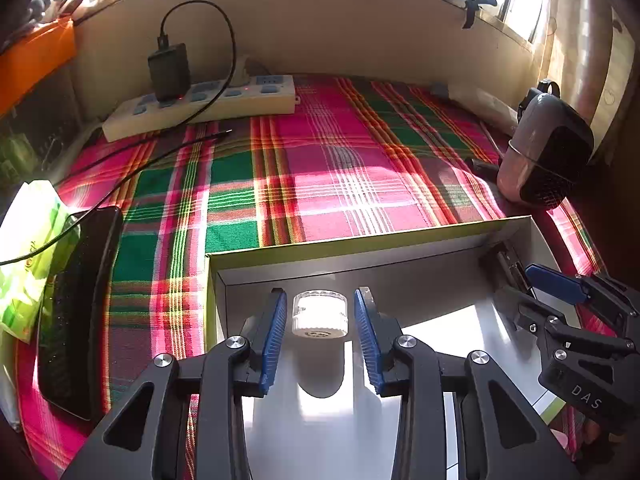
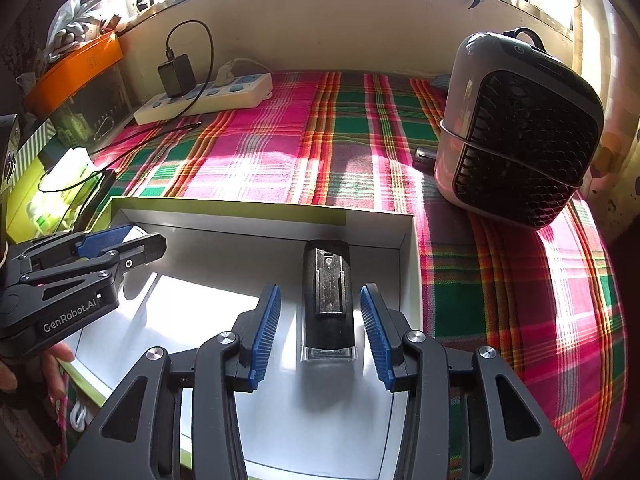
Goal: Organize objects
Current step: 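Lower both items into the box and open both grippers, then withdraw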
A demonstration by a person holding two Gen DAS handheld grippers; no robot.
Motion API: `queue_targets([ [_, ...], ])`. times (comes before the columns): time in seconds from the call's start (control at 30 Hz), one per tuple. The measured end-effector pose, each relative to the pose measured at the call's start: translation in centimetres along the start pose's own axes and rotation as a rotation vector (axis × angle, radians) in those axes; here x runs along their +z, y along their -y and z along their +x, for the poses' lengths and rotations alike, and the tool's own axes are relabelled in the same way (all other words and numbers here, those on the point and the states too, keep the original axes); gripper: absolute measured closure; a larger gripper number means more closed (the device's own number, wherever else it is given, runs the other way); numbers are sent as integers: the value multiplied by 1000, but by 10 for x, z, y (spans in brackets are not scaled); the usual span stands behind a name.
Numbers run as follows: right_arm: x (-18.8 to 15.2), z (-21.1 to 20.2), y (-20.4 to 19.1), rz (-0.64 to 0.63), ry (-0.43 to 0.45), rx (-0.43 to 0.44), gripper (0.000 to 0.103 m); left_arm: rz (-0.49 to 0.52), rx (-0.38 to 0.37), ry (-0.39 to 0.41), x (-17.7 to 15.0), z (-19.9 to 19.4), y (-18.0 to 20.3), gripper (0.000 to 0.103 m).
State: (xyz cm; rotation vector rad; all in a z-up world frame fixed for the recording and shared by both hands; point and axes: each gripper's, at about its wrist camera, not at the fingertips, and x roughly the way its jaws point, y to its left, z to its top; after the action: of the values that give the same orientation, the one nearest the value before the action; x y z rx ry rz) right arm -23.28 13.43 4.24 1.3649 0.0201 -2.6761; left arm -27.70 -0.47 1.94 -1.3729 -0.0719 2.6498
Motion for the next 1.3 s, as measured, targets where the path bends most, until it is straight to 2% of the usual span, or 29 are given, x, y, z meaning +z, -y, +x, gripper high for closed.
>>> queue_targets([
  [0.57, -15, -29, 1, 31, 45, 19, 55, -25, -28, 52, -18, -37, -8, 69],
  [1.07, -46, -75, -7, 28, 106, 57, 55, -22, -68, 147, -61, -96, -9, 69],
  [1.3, -65, -91, -9, 23, 121, 79, 55, -16, -87, 150, -87, -111, -11, 69],
])
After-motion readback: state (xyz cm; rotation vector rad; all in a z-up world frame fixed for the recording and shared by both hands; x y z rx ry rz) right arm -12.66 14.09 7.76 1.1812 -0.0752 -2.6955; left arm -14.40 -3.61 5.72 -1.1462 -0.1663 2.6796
